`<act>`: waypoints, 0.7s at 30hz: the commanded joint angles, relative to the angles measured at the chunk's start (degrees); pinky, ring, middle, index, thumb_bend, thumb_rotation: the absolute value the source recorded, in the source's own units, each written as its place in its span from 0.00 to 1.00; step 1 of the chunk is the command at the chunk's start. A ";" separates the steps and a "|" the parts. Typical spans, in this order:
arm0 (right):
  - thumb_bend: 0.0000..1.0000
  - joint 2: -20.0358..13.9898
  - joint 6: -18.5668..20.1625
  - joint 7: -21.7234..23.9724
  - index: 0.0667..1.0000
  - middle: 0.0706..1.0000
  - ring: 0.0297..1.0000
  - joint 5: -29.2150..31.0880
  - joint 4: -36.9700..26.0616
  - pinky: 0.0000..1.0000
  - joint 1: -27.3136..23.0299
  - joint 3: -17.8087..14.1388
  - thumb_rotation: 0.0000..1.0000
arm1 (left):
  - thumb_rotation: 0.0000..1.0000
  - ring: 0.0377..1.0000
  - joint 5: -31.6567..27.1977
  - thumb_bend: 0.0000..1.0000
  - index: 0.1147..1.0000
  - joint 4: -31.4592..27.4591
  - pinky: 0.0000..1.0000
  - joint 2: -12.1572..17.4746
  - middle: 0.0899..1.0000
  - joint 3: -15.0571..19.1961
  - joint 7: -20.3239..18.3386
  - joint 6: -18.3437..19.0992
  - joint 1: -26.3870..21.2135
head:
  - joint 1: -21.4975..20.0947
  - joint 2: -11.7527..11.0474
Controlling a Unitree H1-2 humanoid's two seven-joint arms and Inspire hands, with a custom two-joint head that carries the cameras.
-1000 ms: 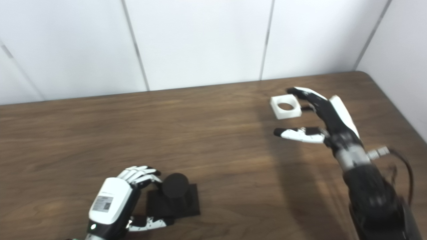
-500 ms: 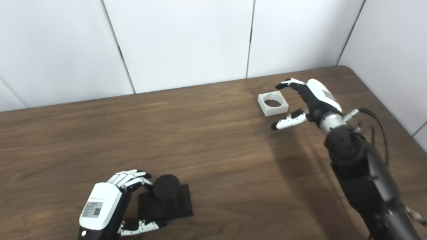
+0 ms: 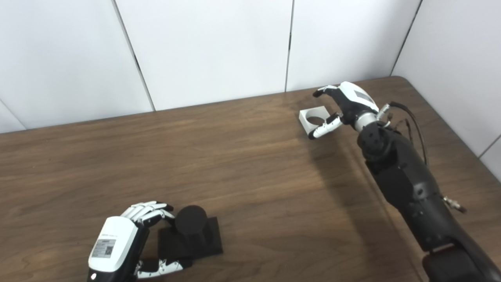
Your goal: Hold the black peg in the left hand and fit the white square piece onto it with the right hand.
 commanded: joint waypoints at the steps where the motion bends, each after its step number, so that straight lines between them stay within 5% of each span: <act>1: 0.90 -1.75 -1.93 -1.65 0.80 0.93 0.98 -1.15 -0.23 0.86 -3.67 0.07 0.17 | 0.05 0.77 1.18 0.52 0.42 1.01 0.78 1.47 0.70 -0.02 -2.30 1.32 1.91 | 0.24 0.15; 14: 0.92 -6.12 -3.22 2.63 0.80 0.95 1.00 -7.85 4.25 0.99 -8.34 8.88 0.15 | 0.05 0.77 1.06 0.52 0.42 0.04 0.78 1.00 0.71 -0.35 -2.86 1.53 2.21 | 0.99 0.43; 21: 0.94 -7.04 -3.82 5.10 0.76 0.96 1.00 -9.78 5.69 1.00 -10.62 11.02 0.15 | 0.05 0.77 1.08 0.52 0.42 -0.57 0.78 0.63 0.71 -0.51 -3.16 1.87 2.29 | 1.36 0.48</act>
